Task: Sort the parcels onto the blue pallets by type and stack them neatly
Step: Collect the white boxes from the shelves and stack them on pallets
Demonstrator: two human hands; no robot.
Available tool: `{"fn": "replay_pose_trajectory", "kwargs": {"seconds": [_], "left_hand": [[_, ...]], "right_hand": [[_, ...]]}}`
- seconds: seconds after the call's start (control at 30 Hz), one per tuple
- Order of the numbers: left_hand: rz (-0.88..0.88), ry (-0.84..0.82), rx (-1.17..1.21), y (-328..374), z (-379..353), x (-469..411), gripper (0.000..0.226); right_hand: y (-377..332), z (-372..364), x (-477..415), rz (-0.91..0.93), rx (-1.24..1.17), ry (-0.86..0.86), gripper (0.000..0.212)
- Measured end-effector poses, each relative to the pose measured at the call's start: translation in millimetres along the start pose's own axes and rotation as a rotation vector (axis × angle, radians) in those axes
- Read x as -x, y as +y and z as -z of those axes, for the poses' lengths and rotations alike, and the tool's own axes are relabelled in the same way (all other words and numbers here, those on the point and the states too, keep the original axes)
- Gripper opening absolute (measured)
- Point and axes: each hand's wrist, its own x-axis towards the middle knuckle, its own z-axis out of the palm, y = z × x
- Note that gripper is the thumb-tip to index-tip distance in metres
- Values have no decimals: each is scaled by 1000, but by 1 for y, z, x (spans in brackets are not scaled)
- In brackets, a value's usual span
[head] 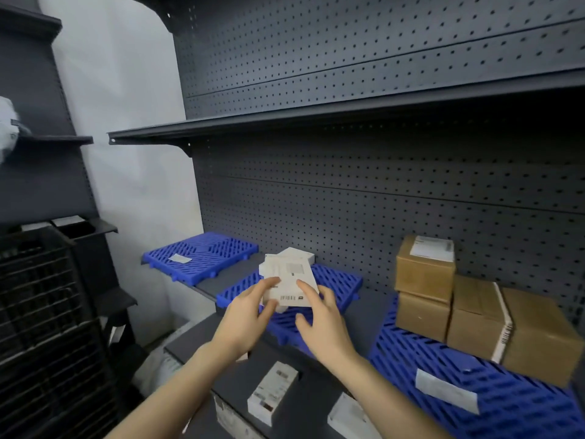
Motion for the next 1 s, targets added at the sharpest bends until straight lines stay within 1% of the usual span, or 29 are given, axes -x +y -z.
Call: {"fn": "replay_pose_trajectory", "kwargs": {"seconds": [0.17,0.33,0.43,0.53,0.63,0.83,0.93,1.0], "left_hand": [[-35,-55,-25,-51,0,-66,37],[-42,-165,-21,-97,-20,-102,38],[-78,-211,-32,-119,-30,-124,41],[-149,-231,-3,-141,-38,-143,42],[-267,-224,33,-161,-46,-162,45],[-420,-339,105,-184,-51,-189,57],[-409,-408,126,-193,-45,-192,62],[-388,-395,147,-198,-39,-188,61]], "right_hand": [[8,-31,-66,-16,22,0,56],[28,-63,-101,-74,91,-37,57],[37,-80,-118,-133,157,-35,57],[42,-97,-130,-177,191,-8,61],[42,-109,-140,-247,231,37,68],[34,-124,-153,-368,331,107,75],[25,-129,-153,-452,374,125,74],[17,-132,-151,-485,395,158,71]]}}
